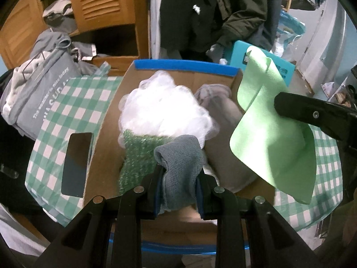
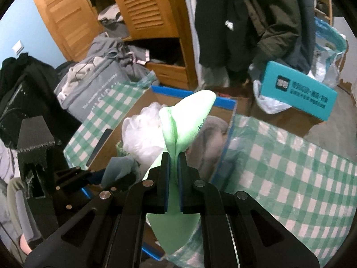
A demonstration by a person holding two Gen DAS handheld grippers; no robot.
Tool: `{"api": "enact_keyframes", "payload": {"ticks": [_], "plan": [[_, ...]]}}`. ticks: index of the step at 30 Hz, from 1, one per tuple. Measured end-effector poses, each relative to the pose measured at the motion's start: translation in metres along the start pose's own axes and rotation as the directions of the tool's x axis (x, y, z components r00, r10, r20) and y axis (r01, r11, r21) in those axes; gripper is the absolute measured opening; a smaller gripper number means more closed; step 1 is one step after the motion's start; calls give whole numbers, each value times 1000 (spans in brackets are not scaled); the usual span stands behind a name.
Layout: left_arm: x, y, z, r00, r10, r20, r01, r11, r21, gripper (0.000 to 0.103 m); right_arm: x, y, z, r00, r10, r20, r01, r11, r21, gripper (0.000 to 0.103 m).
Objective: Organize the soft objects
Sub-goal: 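Carry the grey sock and mint green cloth over the box with both tools, then open both tools to drop the sock and green cloth into the box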
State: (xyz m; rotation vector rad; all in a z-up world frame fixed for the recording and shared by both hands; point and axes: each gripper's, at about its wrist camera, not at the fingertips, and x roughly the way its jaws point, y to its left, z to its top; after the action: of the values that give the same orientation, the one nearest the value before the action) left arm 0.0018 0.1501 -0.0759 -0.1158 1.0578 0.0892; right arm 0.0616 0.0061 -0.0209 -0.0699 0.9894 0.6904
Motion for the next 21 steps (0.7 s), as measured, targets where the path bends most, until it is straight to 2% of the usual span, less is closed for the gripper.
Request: {"api": "enact_keyframes", "payload": {"ticks": [4,7,9,10,11,14,16,17,19,21], "plan": [[7,8,-2,1000,13,-26,-14,1000,-14,27,23,9,-1,998,21,-55,-22,1000,-12,5],[7,10,-2,999,26,-22,-27,999,-18,33,37,11,-2,996,28,-87,-29,1000,-10,6],[5,13,-2,999,29,-18,-29,999,-22,39,43,10,-1,994,37,-101,-37,999,-1,11],[4,14,-1,999,32,-17,-32,999,-24,41,45,10,0,994,32,-100,-32,999,4,19],[3,16,-1,999,37,-17,-37,999,-29,45,45,9,1,995,28,-100,-28,1000,6,33],[-1,20,1,999,39,-10,-39,998,-47,56,41,8,2,996,33,-88,-32,999,16,51],[-4,21,2,999,39,-6,-39,998,-49,63,36,6,2,997,18,-76,-17,1000,17,56],[-6,21,3,999,43,-5,-43,998,-52,68,32,5,3,998,8,-68,-6,1000,19,56],[-12,21,5,998,55,11,-54,997,-58,70,26,2,4,999,-11,-53,12,1000,19,56],[-18,20,7,998,61,25,-59,997,-57,78,16,-2,3,999,-34,-37,34,999,14,57]]}}
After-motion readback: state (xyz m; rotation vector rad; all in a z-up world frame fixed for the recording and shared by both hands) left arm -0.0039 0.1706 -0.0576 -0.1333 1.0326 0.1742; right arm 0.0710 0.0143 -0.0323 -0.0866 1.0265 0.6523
